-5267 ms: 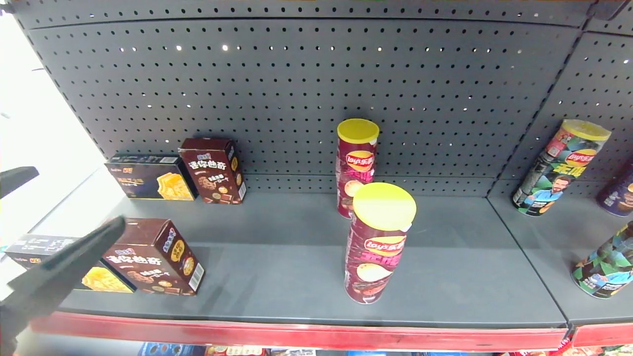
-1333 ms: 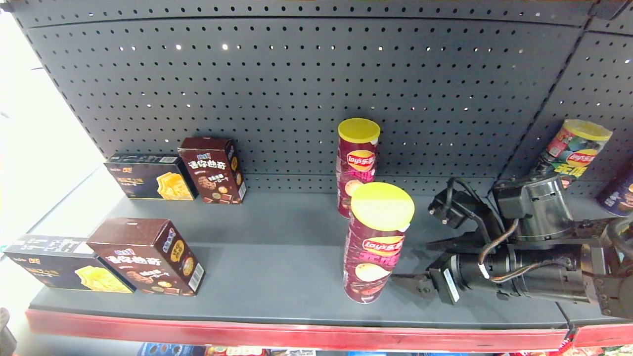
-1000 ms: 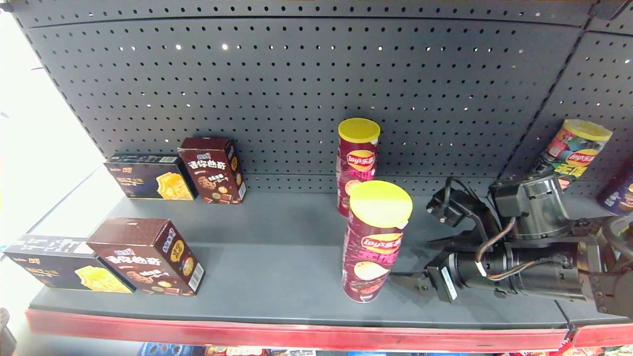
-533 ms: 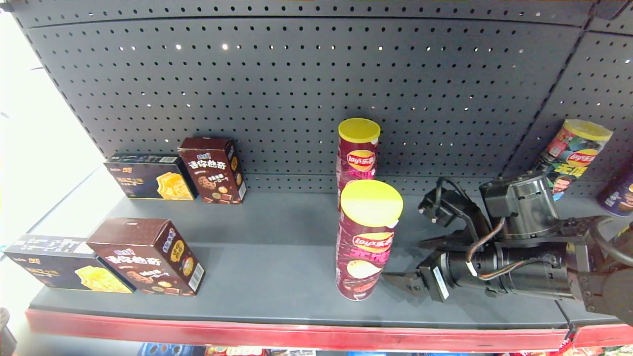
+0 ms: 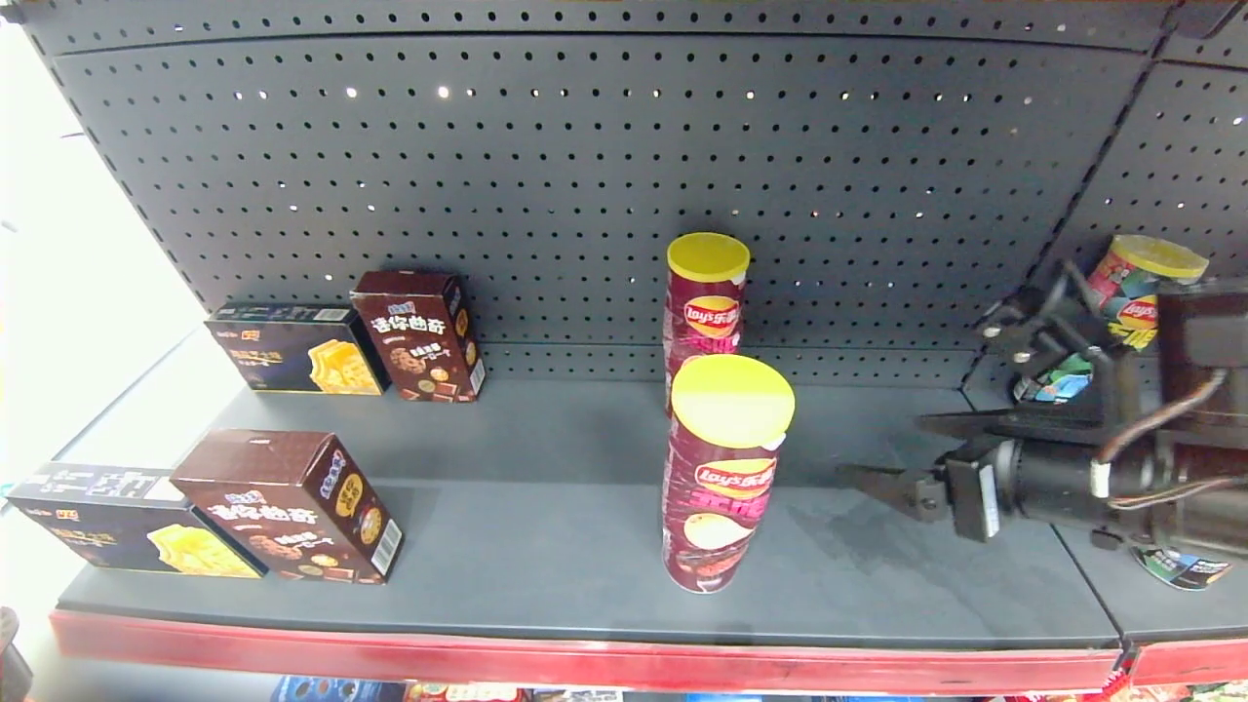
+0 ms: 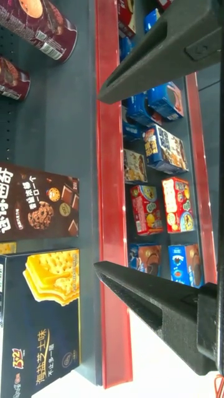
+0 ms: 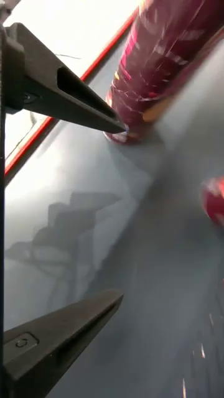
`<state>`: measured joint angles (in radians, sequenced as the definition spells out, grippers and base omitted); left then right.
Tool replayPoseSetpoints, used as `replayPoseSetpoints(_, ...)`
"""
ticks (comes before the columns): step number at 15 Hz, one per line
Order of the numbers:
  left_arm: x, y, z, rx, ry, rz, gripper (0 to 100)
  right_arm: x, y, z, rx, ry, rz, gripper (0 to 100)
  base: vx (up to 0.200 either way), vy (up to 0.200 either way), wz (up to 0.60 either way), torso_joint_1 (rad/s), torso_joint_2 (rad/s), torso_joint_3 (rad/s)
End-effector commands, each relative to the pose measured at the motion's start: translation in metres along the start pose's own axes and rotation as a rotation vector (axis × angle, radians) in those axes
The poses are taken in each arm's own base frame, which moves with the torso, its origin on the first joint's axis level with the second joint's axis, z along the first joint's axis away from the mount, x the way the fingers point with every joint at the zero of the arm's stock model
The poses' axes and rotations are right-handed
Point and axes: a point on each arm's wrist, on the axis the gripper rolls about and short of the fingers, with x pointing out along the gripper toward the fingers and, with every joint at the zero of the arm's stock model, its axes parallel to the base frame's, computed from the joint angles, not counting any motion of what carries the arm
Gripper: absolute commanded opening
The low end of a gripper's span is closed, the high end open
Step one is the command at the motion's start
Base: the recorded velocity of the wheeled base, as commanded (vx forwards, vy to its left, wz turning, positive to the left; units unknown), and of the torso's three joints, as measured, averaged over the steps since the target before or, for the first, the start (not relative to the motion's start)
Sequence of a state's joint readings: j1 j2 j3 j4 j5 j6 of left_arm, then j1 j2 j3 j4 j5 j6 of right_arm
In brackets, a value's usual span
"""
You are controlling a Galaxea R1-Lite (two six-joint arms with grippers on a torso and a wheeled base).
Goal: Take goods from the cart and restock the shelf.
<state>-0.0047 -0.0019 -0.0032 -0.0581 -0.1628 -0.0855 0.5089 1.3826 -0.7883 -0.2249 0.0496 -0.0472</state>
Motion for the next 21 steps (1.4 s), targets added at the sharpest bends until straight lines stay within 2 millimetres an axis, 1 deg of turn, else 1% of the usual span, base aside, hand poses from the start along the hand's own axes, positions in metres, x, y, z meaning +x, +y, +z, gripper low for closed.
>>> replayPoseSetpoints(1,0.000,0.000,0.000,0.001,0.002,-0.001,100,-0.079,-0.004,-0.016,0.036,-0.156,-0.063,100,0.000,0.000,0.00,0.000,0.00,0.000)
replayPoseSetpoints(2,0.000,0.000,0.000,0.002,0.004,-0.003,100,-0.101,0.000,-0.035,0.033,-0.178,-0.059,100,0.000,0.000,0.00,0.000,0.00,0.000)
replayPoseSetpoints(3,0.000,0.000,0.000,0.002,0.005,-0.004,100,-0.117,0.004,-0.054,0.026,-0.196,-0.056,100,0.000,0.000,0.00,0.000,0.00,0.000)
replayPoseSetpoints(4,0.000,0.000,0.000,0.003,0.006,-0.016,100,-0.137,0.007,-0.085,0.021,-0.214,-0.062,100,0.000,0.000,0.00,0.000,0.00,0.000)
replayPoseSetpoints(5,0.000,-0.001,0.000,0.008,0.009,-0.036,100,-0.150,0.009,-0.108,0.016,-0.241,-0.101,100,0.000,0.000,0.00,0.000,0.00,0.000)
replayPoseSetpoints(6,0.000,-0.001,0.000,0.014,0.010,-0.041,100,-0.156,0.010,-0.121,0.017,-0.255,-0.138,100,0.000,0.000,0.00,0.000,0.00,0.000)
replayPoseSetpoints(7,0.000,-0.001,0.000,0.032,0.011,-0.042,100,-0.163,0.011,-0.144,0.022,-0.277,-0.182,100,0.000,0.000,0.00,0.000,0.00,0.000)
replayPoseSetpoints(8,0.000,-0.001,-0.001,0.036,0.012,-0.042,100,-0.167,0.012,-0.161,0.025,-0.296,-0.203,100,0.000,0.000,0.00,0.000,0.00,0.000)
replayPoseSetpoints(10,0.000,-0.001,0.000,0.037,0.011,-0.044,100,-0.168,0.016,-0.195,0.021,-0.331,-0.181,100,0.000,0.000,0.00,0.000,0.00,0.000)
replayPoseSetpoints(11,0.000,-0.001,-0.001,0.036,0.012,-0.042,100,-0.177,0.019,-0.216,0.021,-0.365,-0.156,100,0.000,0.000,0.00,0.000,0.00,0.000)
replayPoseSetpoints(12,0.000,-0.001,-0.001,0.036,0.012,-0.042,100,-0.183,0.020,-0.224,0.043,-0.346,-0.139,100,0.000,0.000,0.00,0.000,0.00,0.000)
replayPoseSetpoints(14,0.000,-0.001,-0.001,0.036,0.012,-0.042,100,-0.180,0.020,-0.225,0.048,-0.381,-0.145,100,0.000,0.000,0.00,0.000,0.00,0.000)
replayPoseSetpoints(15,0.000,-0.001,-0.001,0.040,0.010,-0.041,100,-0.179,0.021,-0.226,0.061,-0.359,-0.196,100,0.000,0.000,0.00,0.000,0.00,0.000)
replayPoseSetpoints(17,0.000,-0.001,-0.001,0.074,0.013,-0.042,100,-0.170,0.021,-0.220,0.120,-0.227,-0.392,100,0.000,0.000,0.00,0.000,0.00,0.000)
replayPoseSetpoints(19,0.000,-0.001,-0.001,0.091,0.013,-0.044,100,-0.171,0.022,-0.221,0.135,-0.243,-0.464,100,0.000,0.000,0.00,0.000,0.00,0.000)
replayPoseSetpoints(21,0.000,-0.001,-0.001,0.093,0.011,-0.042,100,-0.171,0.022,-0.221,0.143,-0.244,-0.491,100,0.000,0.000,0.00,0.000,0.00,0.000)
